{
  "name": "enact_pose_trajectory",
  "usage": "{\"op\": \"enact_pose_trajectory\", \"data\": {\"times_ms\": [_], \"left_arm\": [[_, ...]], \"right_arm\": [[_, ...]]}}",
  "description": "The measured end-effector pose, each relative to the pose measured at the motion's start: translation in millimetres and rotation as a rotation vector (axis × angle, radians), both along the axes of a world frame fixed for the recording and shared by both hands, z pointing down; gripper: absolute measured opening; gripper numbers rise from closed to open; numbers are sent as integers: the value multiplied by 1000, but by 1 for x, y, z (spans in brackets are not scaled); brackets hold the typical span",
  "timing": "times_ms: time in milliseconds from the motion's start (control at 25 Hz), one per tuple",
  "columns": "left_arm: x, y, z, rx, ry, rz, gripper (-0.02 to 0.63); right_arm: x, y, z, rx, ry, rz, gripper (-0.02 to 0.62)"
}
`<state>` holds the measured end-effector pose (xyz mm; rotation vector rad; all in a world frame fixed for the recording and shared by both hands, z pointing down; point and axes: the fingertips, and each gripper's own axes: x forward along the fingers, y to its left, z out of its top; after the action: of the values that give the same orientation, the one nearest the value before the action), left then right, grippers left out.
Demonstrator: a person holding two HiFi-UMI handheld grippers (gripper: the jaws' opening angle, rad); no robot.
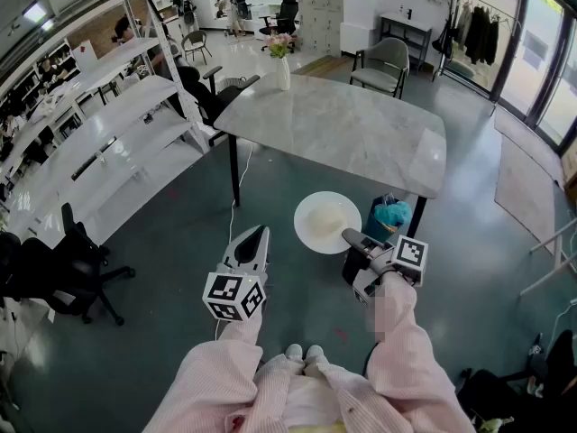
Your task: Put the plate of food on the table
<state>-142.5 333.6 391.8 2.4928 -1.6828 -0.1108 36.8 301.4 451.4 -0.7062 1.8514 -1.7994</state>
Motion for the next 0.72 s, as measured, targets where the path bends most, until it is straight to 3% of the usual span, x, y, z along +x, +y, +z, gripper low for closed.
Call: {"op": "enact_pose_trajectory", "data": {"times_ms": [480,720], "left_arm": [[5,9,5,-10,10,-31,-5],[1,-2,10,-20,19,-38,-5]], "right_arm": [[17,1,11,-23,63,4,34],[11,-13,14,-11,35,-6,34]]}}
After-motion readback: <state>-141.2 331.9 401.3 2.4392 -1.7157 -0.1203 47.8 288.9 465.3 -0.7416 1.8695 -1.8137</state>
